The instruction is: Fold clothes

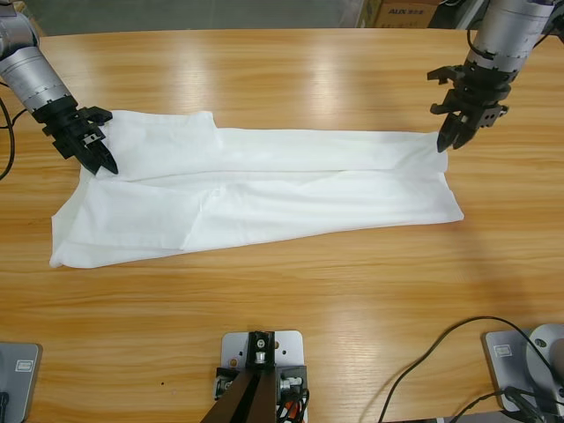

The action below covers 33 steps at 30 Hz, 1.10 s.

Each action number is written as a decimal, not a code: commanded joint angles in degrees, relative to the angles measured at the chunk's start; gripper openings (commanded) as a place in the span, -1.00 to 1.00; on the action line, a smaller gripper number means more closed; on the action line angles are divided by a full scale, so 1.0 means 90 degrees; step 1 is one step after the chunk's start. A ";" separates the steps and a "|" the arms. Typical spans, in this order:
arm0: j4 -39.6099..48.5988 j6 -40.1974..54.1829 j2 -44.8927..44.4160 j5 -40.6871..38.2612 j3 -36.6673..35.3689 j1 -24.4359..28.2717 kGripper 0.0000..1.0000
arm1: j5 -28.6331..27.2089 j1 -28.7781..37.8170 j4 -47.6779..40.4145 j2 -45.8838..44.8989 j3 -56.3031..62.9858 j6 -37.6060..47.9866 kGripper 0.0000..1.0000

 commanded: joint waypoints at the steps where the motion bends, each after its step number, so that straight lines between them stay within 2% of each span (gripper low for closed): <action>1: 0.0467 0.0003 -0.0423 0.0096 0.0144 -0.0039 0.61 | 0.0047 -0.0028 -0.0205 -0.0536 0.0182 0.0042 1.00; 6: 0.0396 0.0014 -0.0822 0.0096 0.0150 -0.0039 0.61 | 0.0195 -0.0042 -0.0359 -0.0811 0.0076 0.0040 1.00; 12: 0.0256 0.0102 -0.0968 -0.0082 0.0165 -0.0211 0.61 | 0.1398 0.0077 -0.0996 -0.0786 0.0215 -0.0191 1.00; 14: 0.0213 0.0110 -0.1003 -0.0100 0.0167 -0.0268 0.61 | 0.1590 0.0292 -0.1100 -0.0608 0.0215 -0.0222 1.00; 19: 0.0146 0.0110 -0.1017 -0.0100 0.0208 -0.0303 0.61 | 0.1633 0.0470 -0.1461 -0.0305 0.0418 -0.0144 1.00; 25: 0.0082 0.0110 -0.0902 -0.0100 0.0226 -0.0412 0.61 | 0.1316 0.0044 -0.1834 -0.0325 0.0842 -0.0011 0.99; 33: -0.0016 0.0090 -0.0839 -0.0100 0.0281 -0.0740 0.61 | 0.1357 0.0087 -0.2107 0.0070 0.0949 -0.0114 0.99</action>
